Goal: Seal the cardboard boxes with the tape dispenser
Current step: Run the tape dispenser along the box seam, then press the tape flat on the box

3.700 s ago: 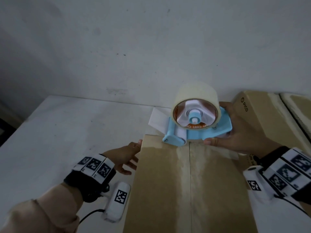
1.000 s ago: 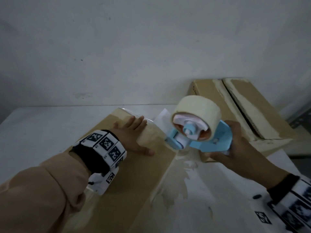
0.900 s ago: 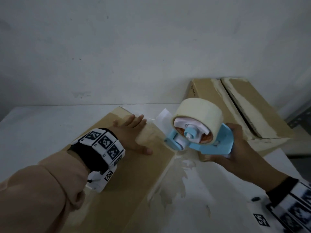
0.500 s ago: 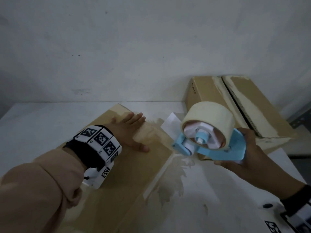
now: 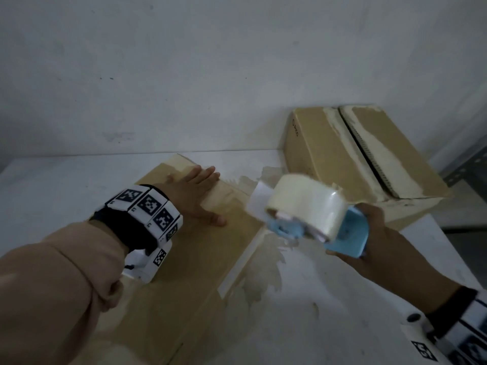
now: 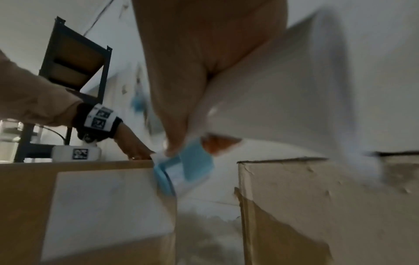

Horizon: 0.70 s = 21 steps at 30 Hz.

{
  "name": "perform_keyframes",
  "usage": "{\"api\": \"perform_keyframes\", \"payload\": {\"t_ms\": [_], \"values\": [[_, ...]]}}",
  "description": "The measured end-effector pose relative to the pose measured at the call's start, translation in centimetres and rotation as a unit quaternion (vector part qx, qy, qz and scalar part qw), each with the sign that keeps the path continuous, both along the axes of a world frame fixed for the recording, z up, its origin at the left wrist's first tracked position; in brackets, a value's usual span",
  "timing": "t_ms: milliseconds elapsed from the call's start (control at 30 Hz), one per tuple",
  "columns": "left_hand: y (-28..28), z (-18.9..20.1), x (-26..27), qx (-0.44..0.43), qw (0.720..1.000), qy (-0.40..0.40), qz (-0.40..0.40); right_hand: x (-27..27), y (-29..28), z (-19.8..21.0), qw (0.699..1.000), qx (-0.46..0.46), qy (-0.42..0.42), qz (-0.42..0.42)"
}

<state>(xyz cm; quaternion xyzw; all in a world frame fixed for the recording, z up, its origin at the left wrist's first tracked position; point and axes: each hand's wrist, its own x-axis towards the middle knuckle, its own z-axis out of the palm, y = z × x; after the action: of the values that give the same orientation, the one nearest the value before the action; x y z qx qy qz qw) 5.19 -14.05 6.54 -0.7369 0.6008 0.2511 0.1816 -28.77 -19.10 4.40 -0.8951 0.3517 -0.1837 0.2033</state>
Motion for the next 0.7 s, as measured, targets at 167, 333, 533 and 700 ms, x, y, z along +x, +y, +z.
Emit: {"api": "perform_keyframes", "payload": {"t_ms": [167,333,533,700], "values": [[-0.2,-0.3,0.2,0.014,1.000,-0.001,-0.003,-5.2,2.0,-3.6,0.987,0.068,0.098,-0.106],[-0.6,0.0,0.0,0.012,1.000,0.003,0.000,-4.1,3.9,-6.1,0.983,0.089,-0.056,-0.149],[-0.4,-0.5,0.0,-0.015,1.000,0.002,0.022,-2.4,3.8,-10.2,0.988,0.070,-0.016,-0.134],[-0.5,-0.8,0.2,-0.017,1.000,0.006,0.026,-1.8,4.1,-12.3,0.993,0.021,0.065,-0.093]]}}
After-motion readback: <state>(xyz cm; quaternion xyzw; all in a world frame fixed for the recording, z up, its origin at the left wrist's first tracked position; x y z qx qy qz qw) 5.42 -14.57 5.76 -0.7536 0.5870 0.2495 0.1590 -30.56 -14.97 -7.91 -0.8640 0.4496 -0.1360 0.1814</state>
